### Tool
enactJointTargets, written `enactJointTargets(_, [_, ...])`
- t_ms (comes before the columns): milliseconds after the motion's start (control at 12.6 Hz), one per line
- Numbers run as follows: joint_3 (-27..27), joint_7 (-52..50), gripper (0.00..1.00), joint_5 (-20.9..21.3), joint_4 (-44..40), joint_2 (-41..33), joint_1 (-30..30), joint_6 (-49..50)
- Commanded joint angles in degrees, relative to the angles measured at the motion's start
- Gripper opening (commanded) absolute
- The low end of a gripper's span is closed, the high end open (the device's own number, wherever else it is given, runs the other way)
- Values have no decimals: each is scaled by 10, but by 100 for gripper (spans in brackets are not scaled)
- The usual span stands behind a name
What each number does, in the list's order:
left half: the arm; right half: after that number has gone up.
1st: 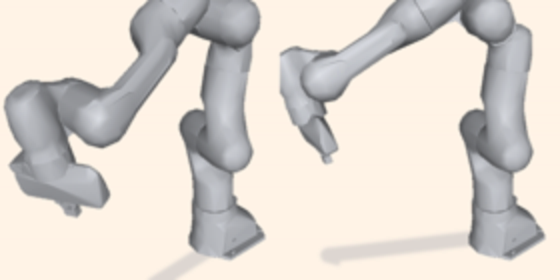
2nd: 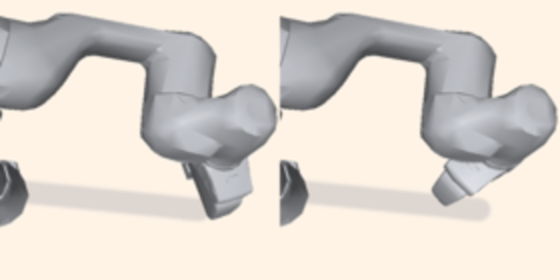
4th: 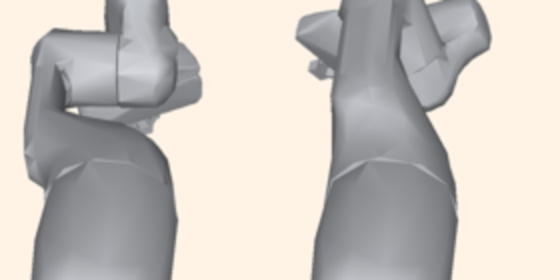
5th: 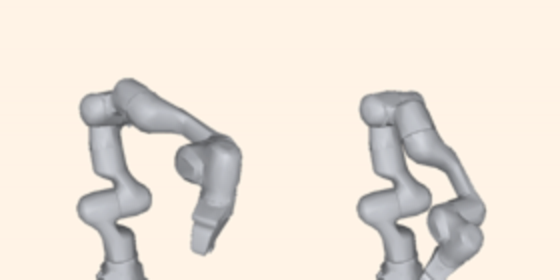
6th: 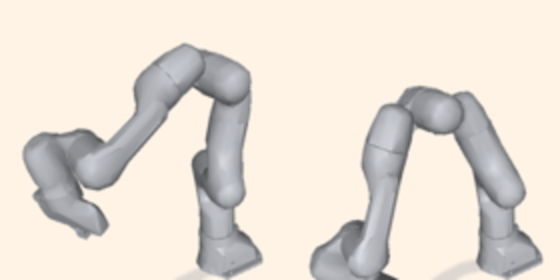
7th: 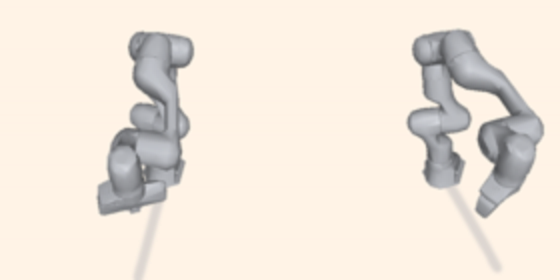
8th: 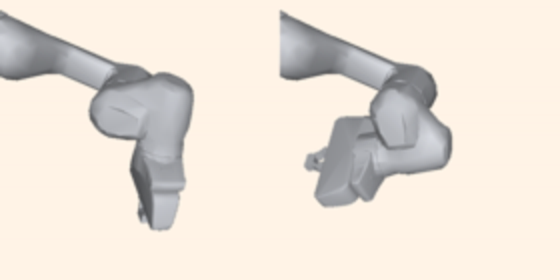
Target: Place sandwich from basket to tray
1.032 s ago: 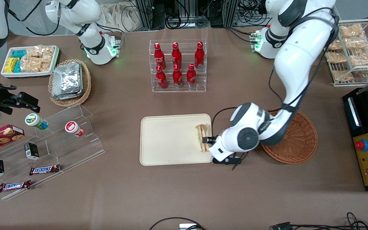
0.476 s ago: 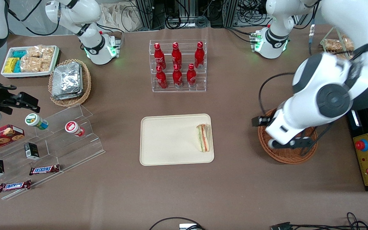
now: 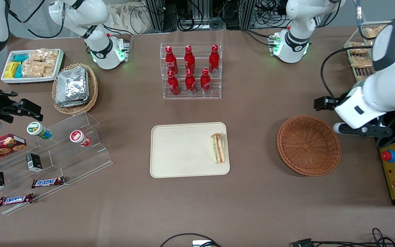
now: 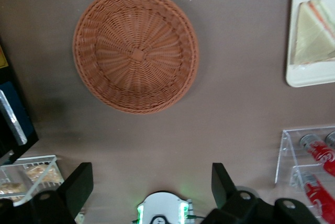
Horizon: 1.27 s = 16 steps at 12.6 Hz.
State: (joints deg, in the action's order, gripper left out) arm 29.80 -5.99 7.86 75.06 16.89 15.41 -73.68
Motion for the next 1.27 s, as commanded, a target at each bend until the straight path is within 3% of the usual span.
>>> enactJointTargets(0, [4, 17, 100, 8, 59, -37, 12, -3])
enactJointTargets(794, [-3, 19, 100, 1, 153, -105, 12, -80])
enactJointTargets(952, [-40, 51, 100, -2, 177, -128, -12, -101])
enactJointTargets(1190, [-181, 76, 100, -31, 234, -169, -123, -151])
